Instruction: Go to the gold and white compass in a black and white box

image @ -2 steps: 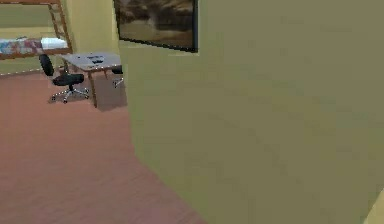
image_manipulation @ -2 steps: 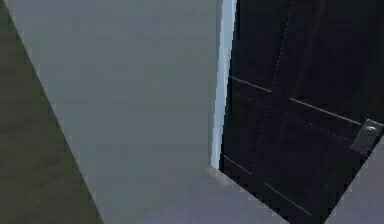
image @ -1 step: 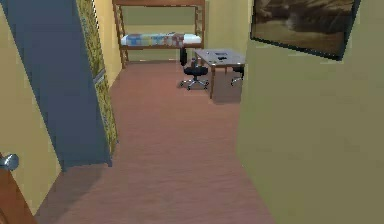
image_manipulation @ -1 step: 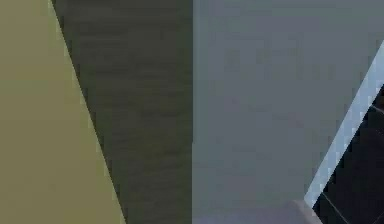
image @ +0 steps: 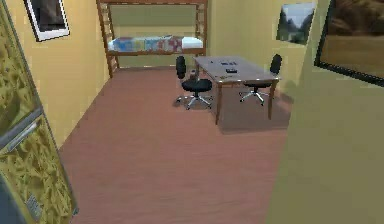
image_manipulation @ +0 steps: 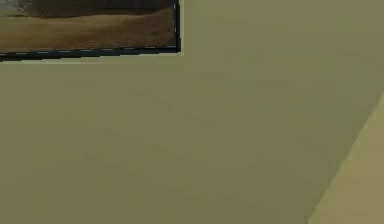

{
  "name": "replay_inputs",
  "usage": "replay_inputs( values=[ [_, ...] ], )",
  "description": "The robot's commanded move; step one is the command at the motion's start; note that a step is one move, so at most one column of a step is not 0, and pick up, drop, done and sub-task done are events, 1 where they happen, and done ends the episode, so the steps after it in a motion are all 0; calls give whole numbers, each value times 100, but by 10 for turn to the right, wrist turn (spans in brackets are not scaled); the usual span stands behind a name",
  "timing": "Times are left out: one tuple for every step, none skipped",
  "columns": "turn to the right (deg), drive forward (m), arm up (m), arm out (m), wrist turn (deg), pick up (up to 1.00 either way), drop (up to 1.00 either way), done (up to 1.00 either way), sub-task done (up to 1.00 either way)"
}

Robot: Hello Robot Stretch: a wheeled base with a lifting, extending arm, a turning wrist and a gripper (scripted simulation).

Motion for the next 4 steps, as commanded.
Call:
replay_inputs(
  values=[
    [0,100,0,0,0,0,0,0,0],
    [-180,0,0,0,0,0,0,0,0],
    [0,15,0,0,0,0,0,0,0],
    [450,0,0,0,0,0,0,0,0]
  ],
)
